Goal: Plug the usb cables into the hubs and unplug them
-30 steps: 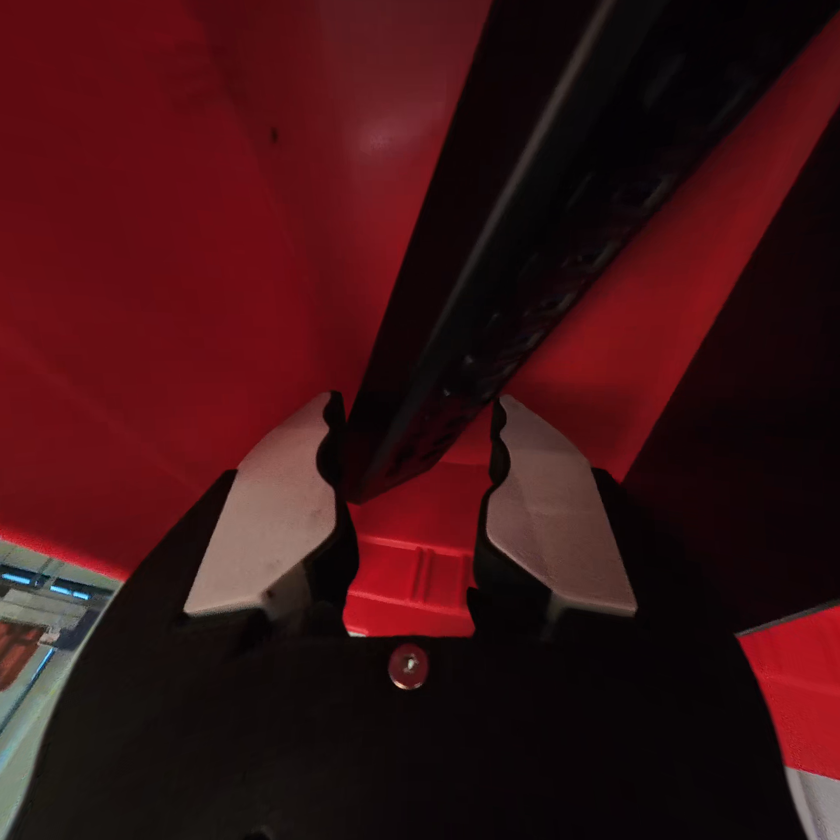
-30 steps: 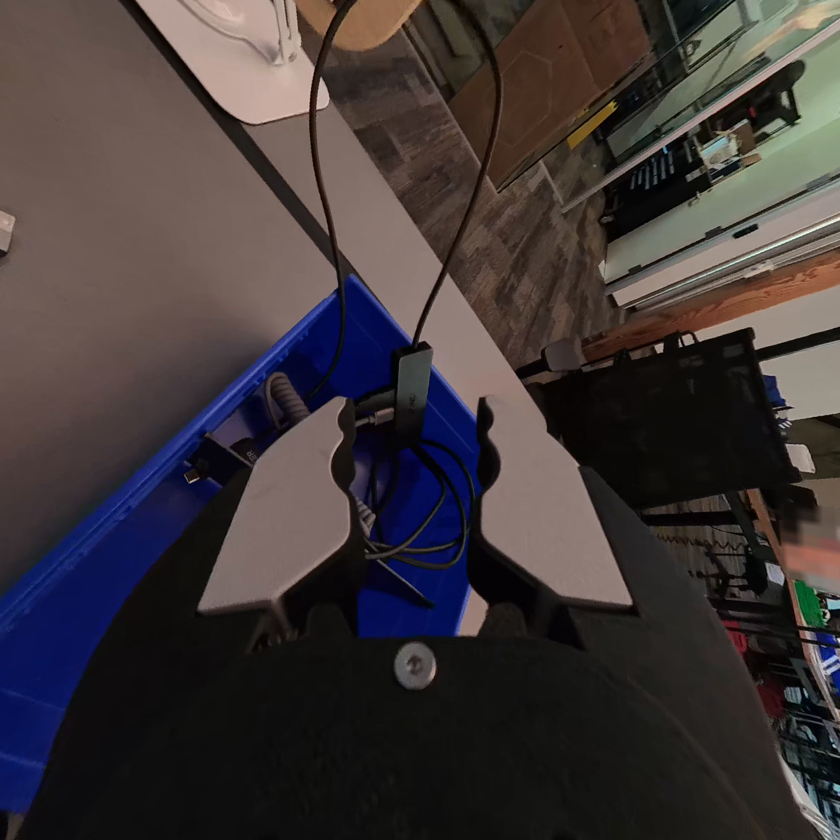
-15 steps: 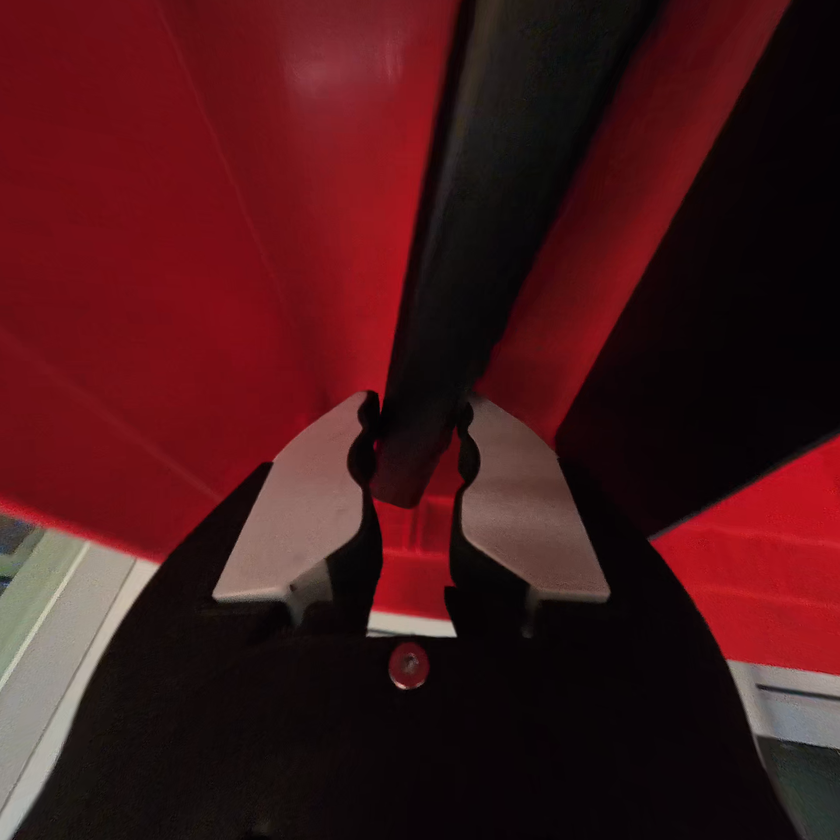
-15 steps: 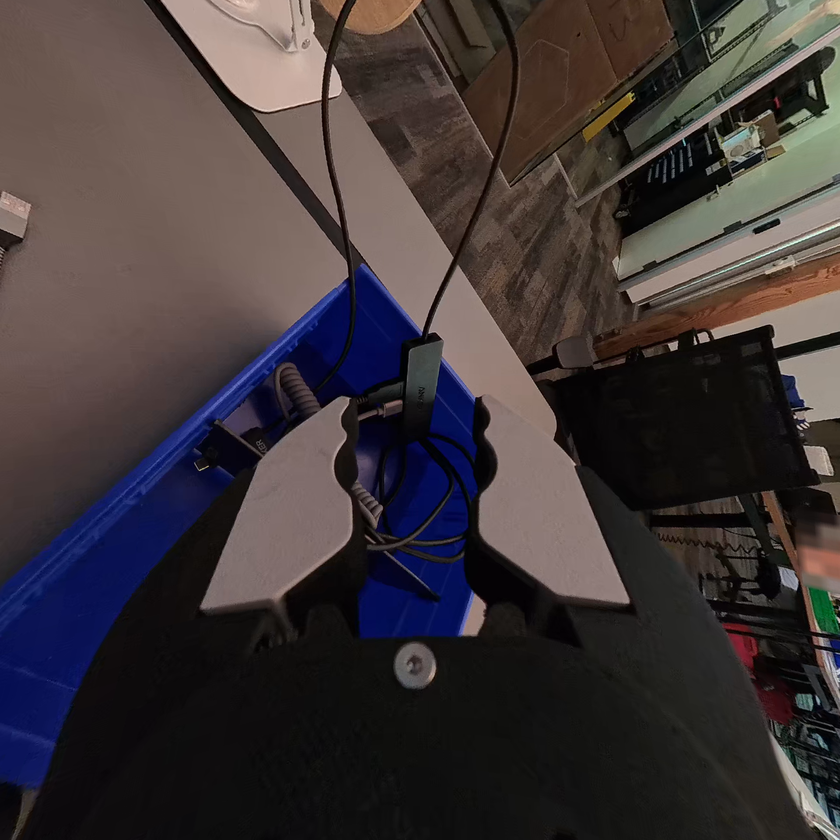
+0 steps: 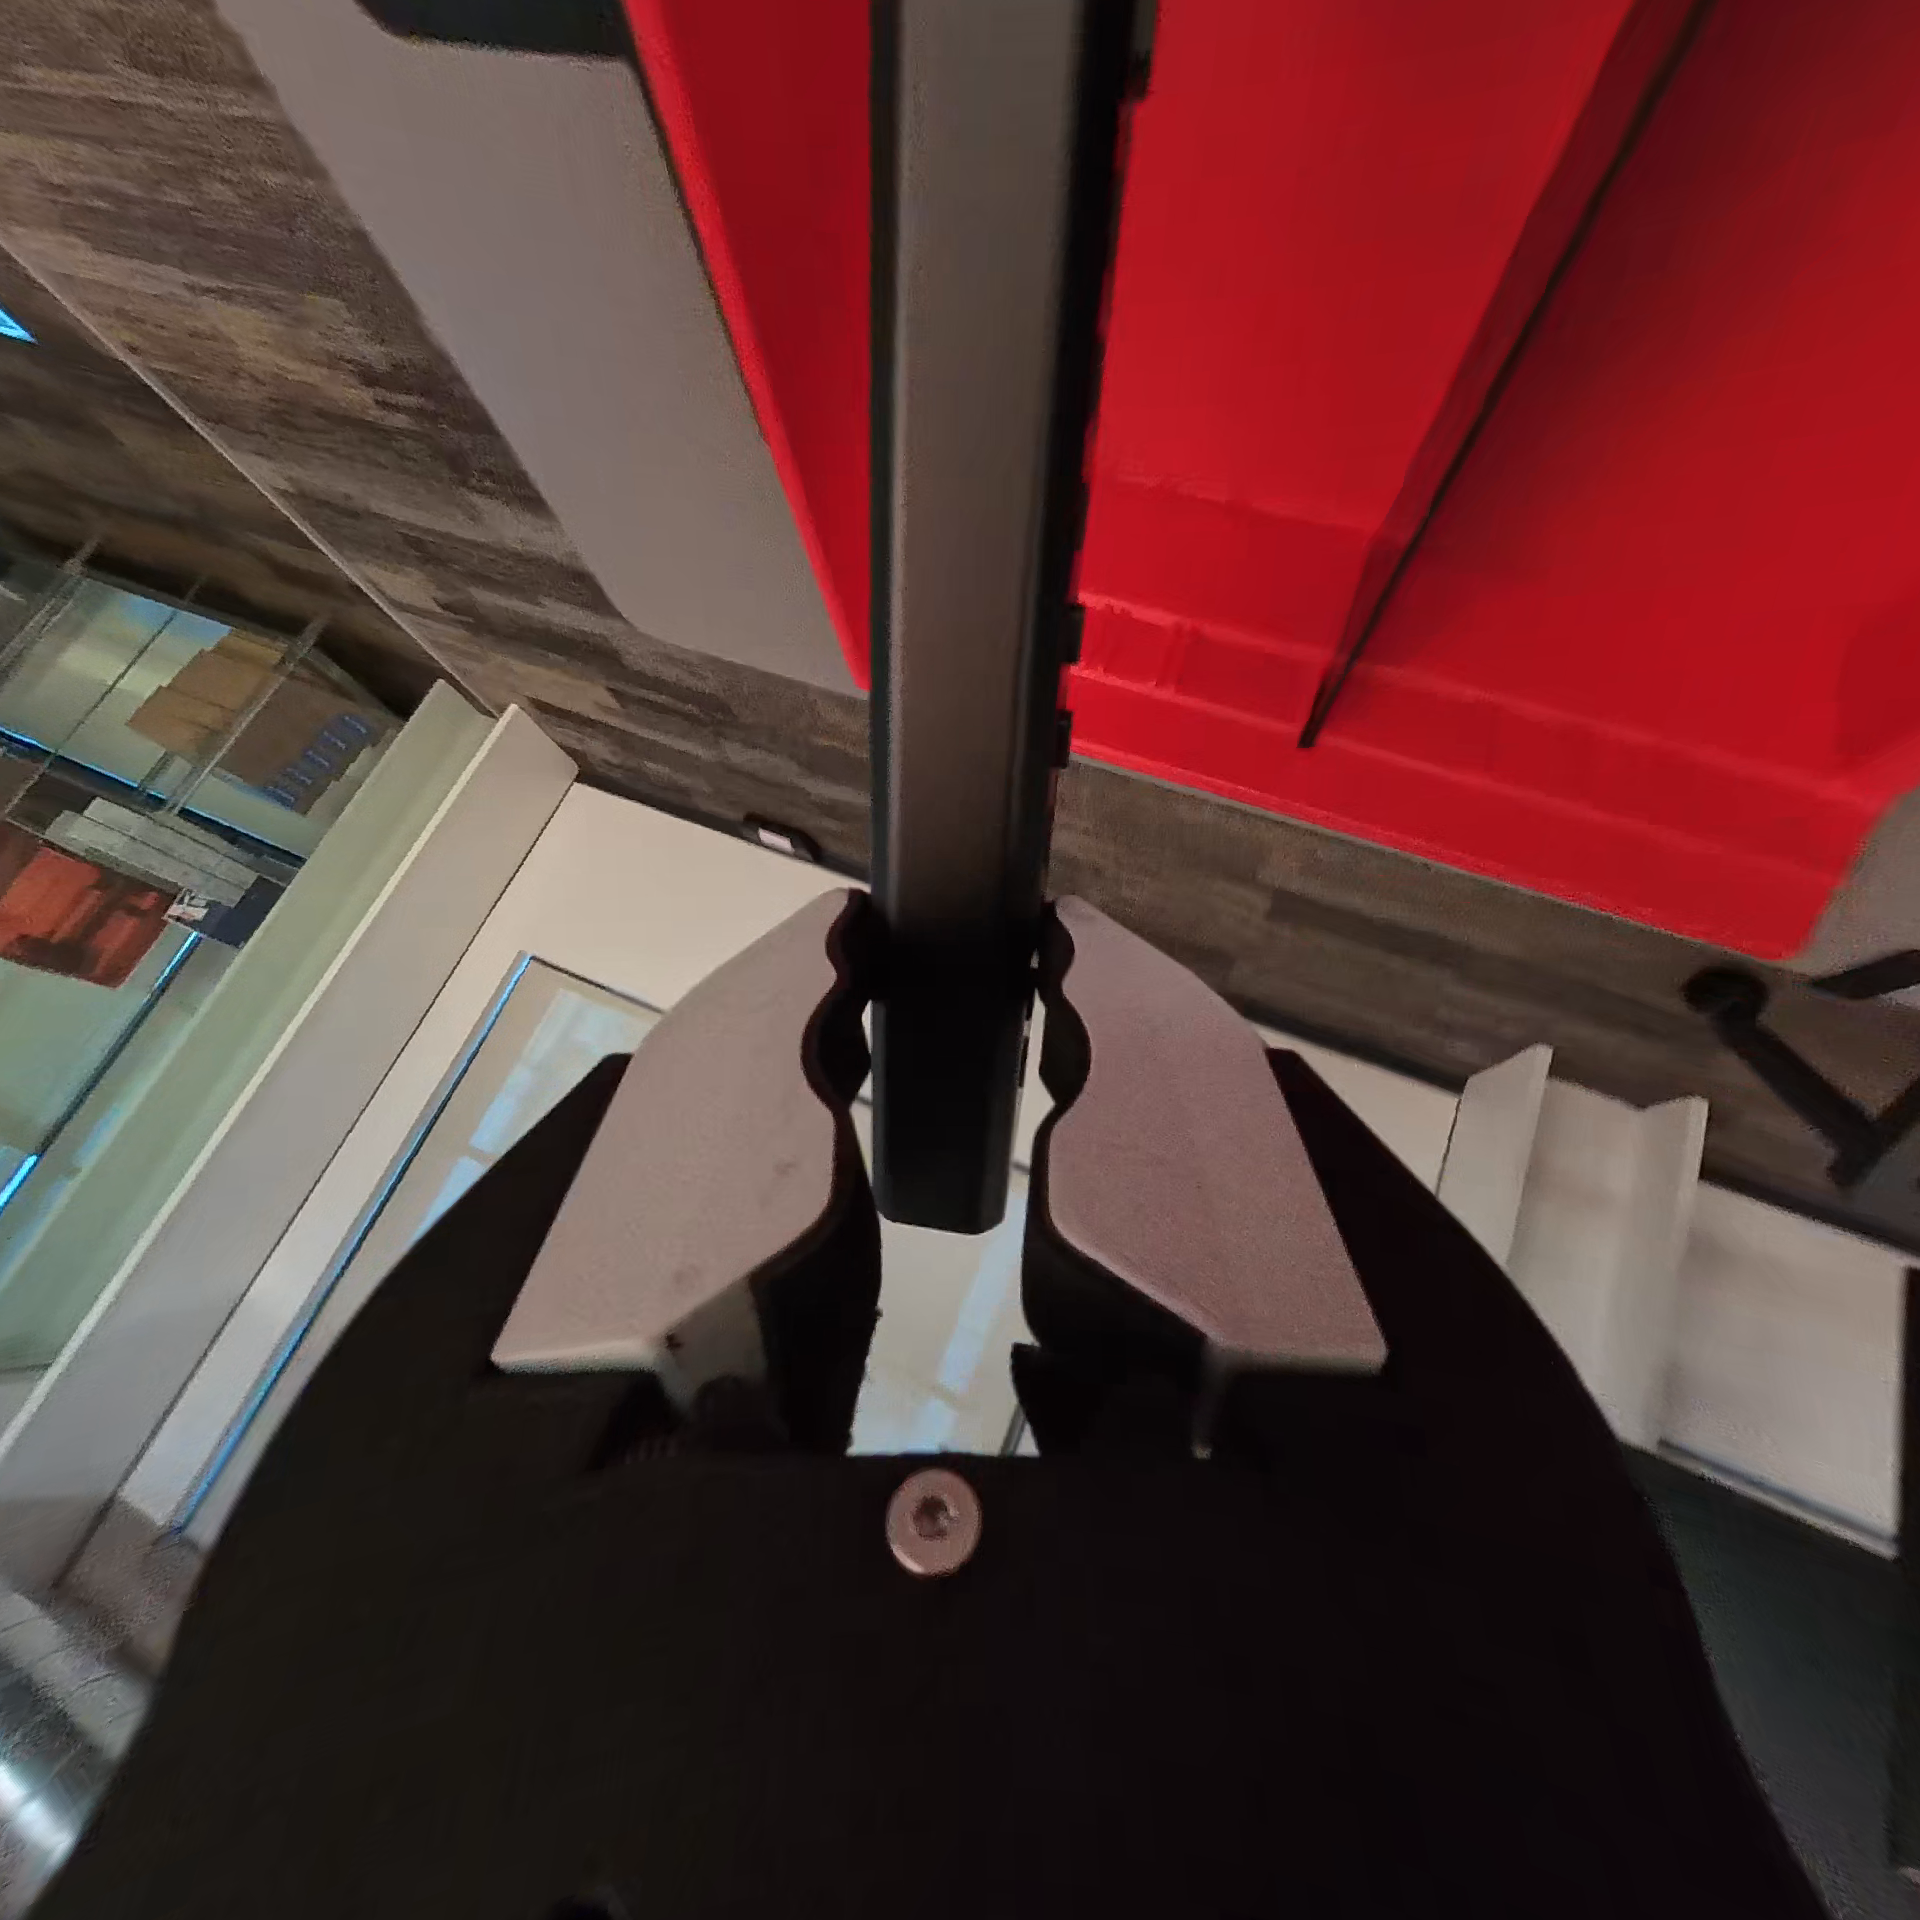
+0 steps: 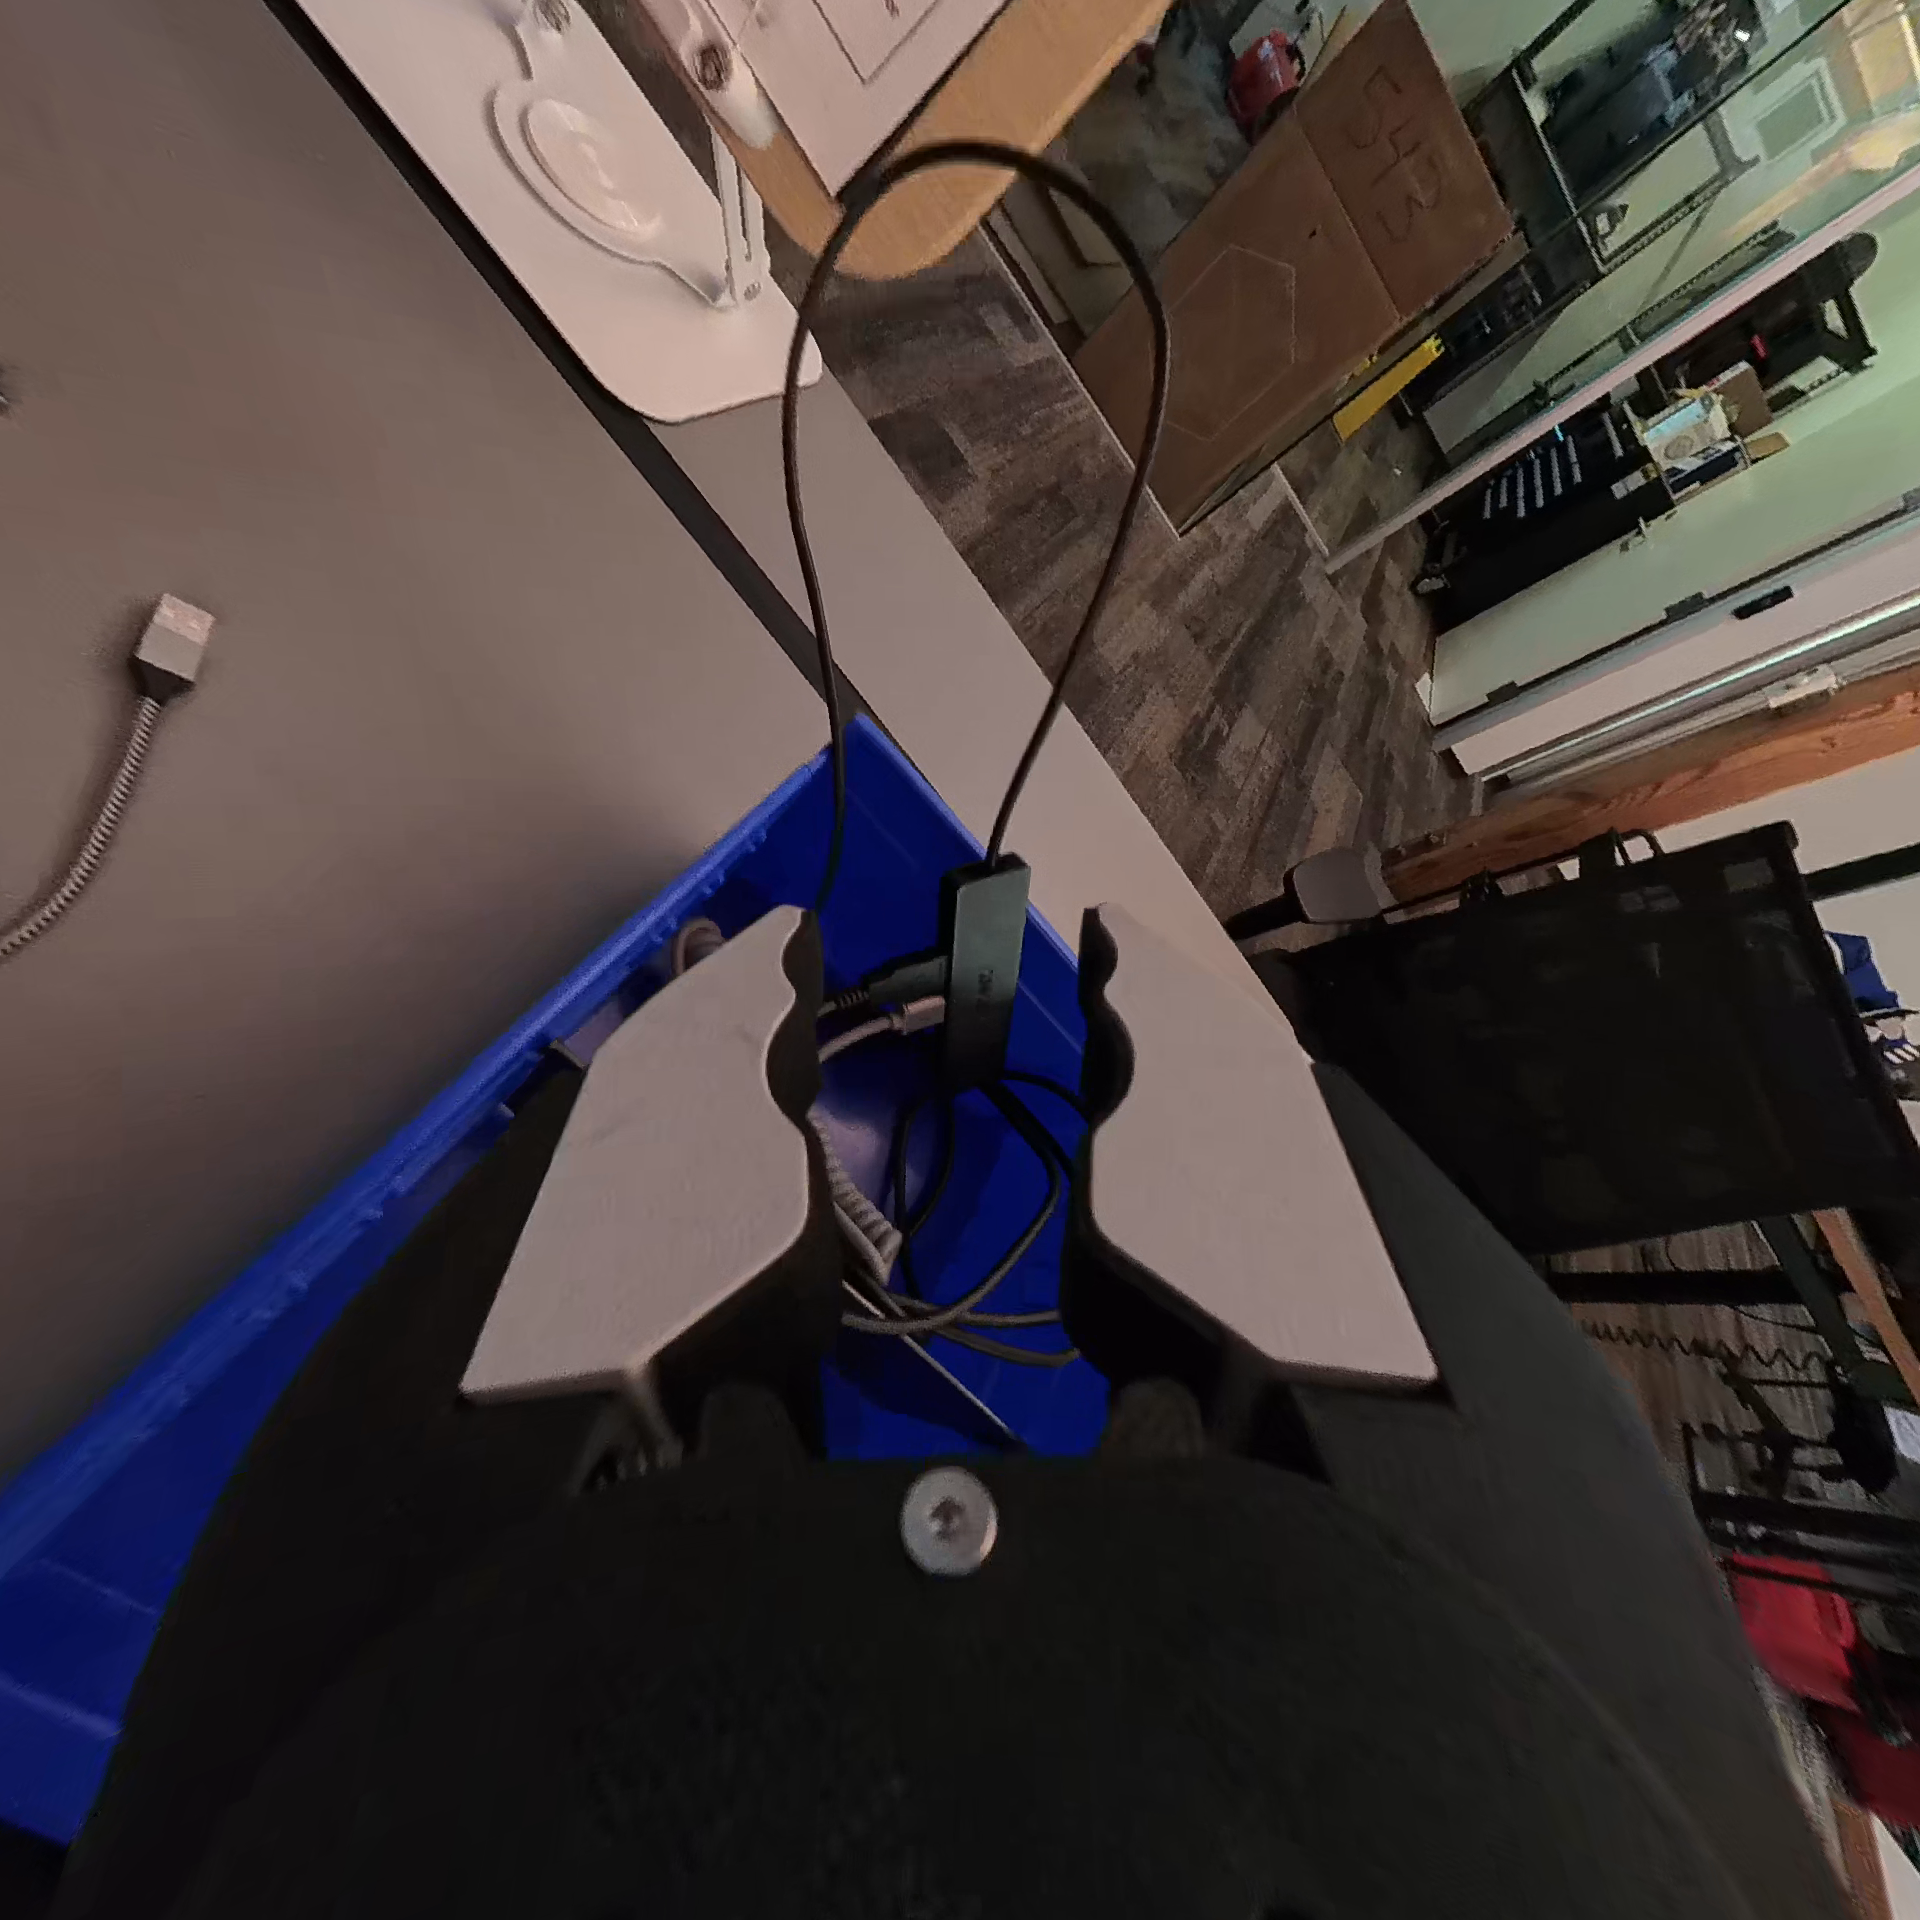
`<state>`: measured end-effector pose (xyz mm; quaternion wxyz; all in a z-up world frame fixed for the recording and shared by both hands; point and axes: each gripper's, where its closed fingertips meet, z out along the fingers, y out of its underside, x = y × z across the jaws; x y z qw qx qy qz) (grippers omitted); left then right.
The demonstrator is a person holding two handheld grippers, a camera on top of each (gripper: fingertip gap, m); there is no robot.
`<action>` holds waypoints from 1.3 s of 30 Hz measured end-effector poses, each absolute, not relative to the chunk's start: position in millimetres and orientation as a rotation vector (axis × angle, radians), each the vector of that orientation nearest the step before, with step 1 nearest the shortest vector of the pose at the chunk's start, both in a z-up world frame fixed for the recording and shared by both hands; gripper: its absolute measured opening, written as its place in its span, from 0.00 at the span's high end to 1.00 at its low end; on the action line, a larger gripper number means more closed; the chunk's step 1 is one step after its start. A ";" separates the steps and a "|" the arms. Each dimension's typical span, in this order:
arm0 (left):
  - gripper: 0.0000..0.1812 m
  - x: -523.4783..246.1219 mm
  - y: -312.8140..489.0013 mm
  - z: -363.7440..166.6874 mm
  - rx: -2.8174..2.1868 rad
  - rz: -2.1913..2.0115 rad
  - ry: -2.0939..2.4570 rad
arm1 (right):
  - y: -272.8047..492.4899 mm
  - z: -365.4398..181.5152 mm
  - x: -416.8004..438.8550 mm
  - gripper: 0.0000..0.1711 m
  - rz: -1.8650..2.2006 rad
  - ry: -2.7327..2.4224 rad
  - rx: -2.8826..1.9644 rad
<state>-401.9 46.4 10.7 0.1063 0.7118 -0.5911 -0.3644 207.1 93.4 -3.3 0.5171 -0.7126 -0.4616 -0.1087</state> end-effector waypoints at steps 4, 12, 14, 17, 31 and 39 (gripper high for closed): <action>0.84 -334.2 22.2 38.3 2.337 -0.824 -1.762 | 84.8 6.3 180.3 0.72 -0.140 -1.125 -1.659; 0.85 -165.9 -19.1 -58.7 2.805 0.067 -1.349 | 65.2 22.7 150.8 0.72 0.038 -1.143 -1.565; 0.85 -163.8 -7.7 -84.8 2.797 -0.124 -1.352 | 61.9 25.7 148.9 0.72 0.049 -1.146 -1.546; 0.85 -173.3 18.5 -117.6 2.906 -0.334 -1.194 | 57.9 28.1 147.8 0.72 0.047 -1.158 -1.522; 0.85 -161.8 10.1 -177.2 3.166 0.032 -0.884 | 49.3 21.8 121.5 0.72 0.140 -1.247 -1.468; 0.81 -155.3 14.2 -172.4 3.316 0.178 -0.827 | 41.5 28.0 113.0 0.72 0.206 -1.243 -1.430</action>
